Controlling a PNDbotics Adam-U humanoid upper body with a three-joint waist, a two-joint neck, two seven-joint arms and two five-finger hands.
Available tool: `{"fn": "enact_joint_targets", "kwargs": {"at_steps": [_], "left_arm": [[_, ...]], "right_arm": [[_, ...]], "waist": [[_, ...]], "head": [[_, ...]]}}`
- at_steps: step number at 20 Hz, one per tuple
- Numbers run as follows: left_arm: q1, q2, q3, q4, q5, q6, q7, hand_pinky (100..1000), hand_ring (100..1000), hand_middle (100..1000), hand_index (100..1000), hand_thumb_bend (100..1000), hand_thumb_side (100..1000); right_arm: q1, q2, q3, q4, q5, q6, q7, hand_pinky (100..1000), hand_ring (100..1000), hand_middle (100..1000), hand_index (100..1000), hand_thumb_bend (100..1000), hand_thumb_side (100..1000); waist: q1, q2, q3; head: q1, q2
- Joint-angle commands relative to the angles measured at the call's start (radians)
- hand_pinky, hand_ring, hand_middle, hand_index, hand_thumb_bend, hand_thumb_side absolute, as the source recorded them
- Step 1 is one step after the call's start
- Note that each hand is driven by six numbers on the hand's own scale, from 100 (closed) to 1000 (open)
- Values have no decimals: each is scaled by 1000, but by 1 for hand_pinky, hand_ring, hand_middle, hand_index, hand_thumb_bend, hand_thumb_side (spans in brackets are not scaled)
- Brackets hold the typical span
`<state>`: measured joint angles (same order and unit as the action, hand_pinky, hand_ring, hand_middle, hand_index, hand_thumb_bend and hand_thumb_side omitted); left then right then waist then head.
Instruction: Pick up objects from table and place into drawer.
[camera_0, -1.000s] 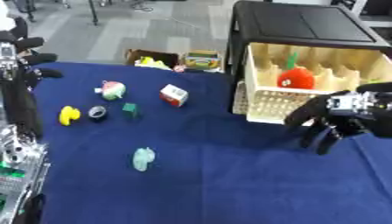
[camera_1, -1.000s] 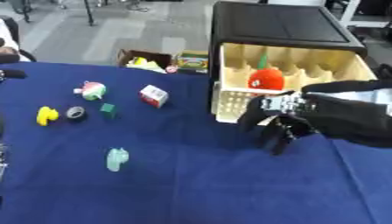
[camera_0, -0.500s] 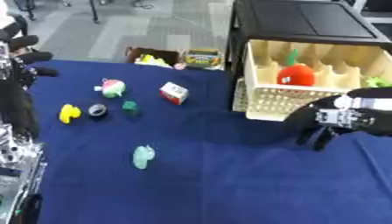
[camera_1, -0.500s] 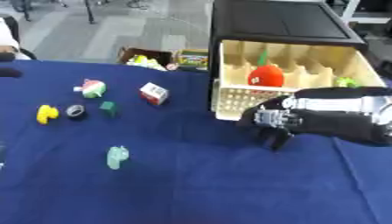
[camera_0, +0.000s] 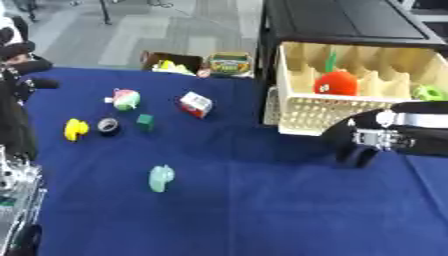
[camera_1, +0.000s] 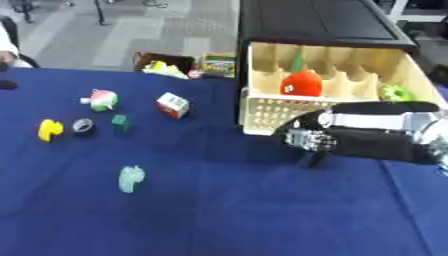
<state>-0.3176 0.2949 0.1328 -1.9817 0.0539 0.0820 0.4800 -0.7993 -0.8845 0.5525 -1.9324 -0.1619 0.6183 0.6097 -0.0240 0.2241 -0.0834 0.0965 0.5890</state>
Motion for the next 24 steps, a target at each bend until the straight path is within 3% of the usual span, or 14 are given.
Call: {"fn": "enact_joint_targets", "kwargs": {"at_steps": [1, 6, 24], "left_arm": [[-11, 3, 5, -18, 2, -3, -5, 489, 605, 665, 840, 100, 901], [-12, 1, 5, -18, 3, -5, -7, 490, 605, 666, 840, 100, 899], [-13, -7, 8, -18, 6, -8, -10, 494, 606, 667, 840, 100, 901]], "right_arm": [[-14, -18, -8, 67, 33, 289, 292, 742, 824, 877, 920, 100, 1000], [-33, 12, -8, 167, 58, 289, 282, 740, 824, 877, 923, 100, 1000], [-147, 122, -27, 312, 164, 272, 255, 736, 819, 870, 922, 100, 1000]], "waist": [[3, -12, 5], [6, -10, 14], [7, -7, 31]], "head": [[-13, -2], [-21, -7], [-32, -32]]}}
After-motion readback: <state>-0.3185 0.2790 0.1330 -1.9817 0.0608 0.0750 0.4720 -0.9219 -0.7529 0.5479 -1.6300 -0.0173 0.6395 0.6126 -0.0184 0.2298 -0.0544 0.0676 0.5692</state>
